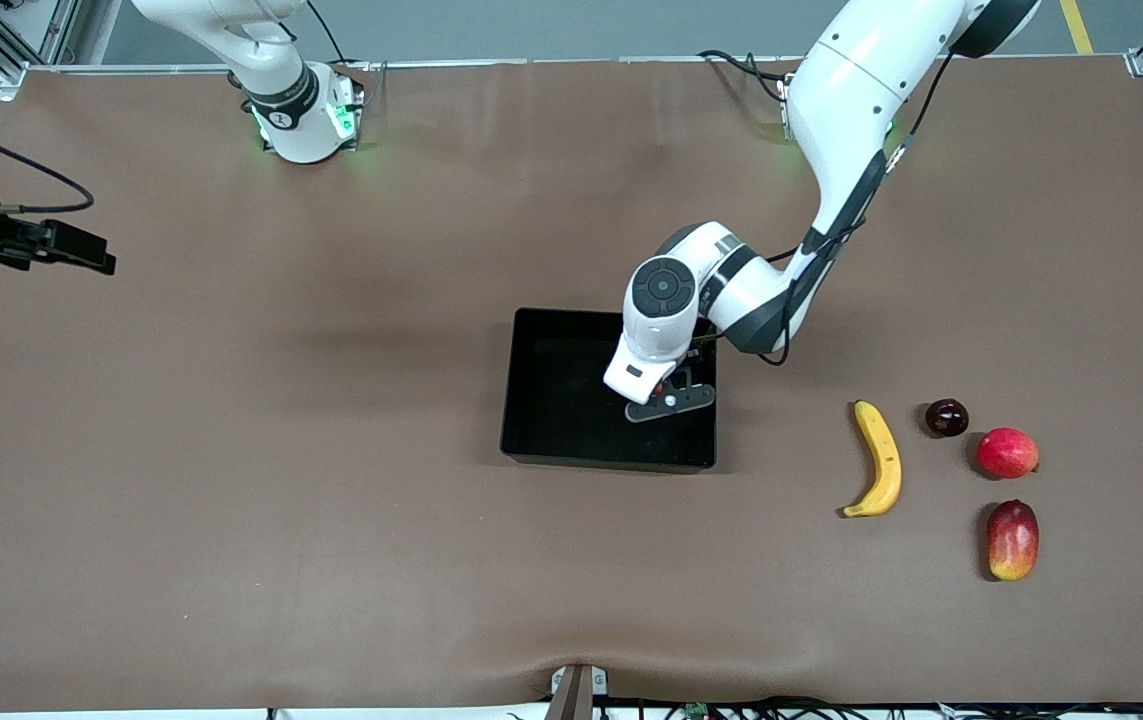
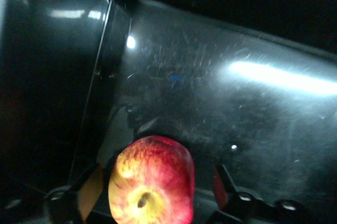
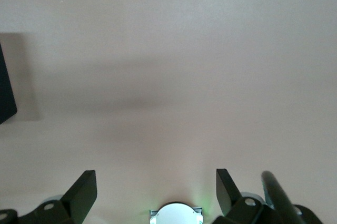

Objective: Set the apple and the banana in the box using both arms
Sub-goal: 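Carry the apple over the black box and open the left gripper, then move the left gripper to the yellow banana and grasp it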

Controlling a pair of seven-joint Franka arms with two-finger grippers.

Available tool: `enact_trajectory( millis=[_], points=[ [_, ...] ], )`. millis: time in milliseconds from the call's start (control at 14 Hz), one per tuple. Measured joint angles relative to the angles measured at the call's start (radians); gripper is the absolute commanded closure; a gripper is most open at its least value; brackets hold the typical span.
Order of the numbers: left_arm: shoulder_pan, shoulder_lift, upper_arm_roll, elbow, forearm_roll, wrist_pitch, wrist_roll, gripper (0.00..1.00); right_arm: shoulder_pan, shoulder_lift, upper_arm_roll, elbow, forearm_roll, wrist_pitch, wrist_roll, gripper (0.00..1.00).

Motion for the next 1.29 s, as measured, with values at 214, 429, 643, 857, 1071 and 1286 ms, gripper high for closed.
enact_trajectory(
  millis=[214, 429, 643, 857, 1071, 1286],
  points=[
    [0.028, -0.095, 0.005, 0.046, 0.000, -0.081, 0.007, 0.00, -0.072, -0.029, 0.021, -0.047, 0.000, 0.027, -0.129, 0.00],
    [0.112, -0.195, 0.009, 0.076, 0.000, -0.195, 0.152, 0.00, -0.124, -0.029, 0.021, -0.024, -0.007, 0.043, -0.266, 0.00],
    [0.258, -0.210, 0.015, 0.066, 0.001, -0.232, 0.422, 0.00, -0.123, -0.029, 0.037, 0.020, -0.065, 0.044, -0.273, 0.00],
    [0.401, -0.174, 0.017, 0.038, 0.001, -0.195, 0.636, 0.00, -0.124, -0.016, 0.037, 0.021, -0.064, 0.054, -0.274, 0.00],
    [0.489, -0.115, 0.017, 0.007, 0.002, -0.112, 0.771, 0.02, -0.123, -0.004, 0.043, 0.021, -0.062, 0.058, -0.274, 0.00],
    [0.536, -0.041, 0.017, -0.002, 0.026, -0.054, 0.815, 0.12, -0.123, -0.005, 0.044, 0.022, -0.045, 0.055, -0.273, 0.00]
  ],
)
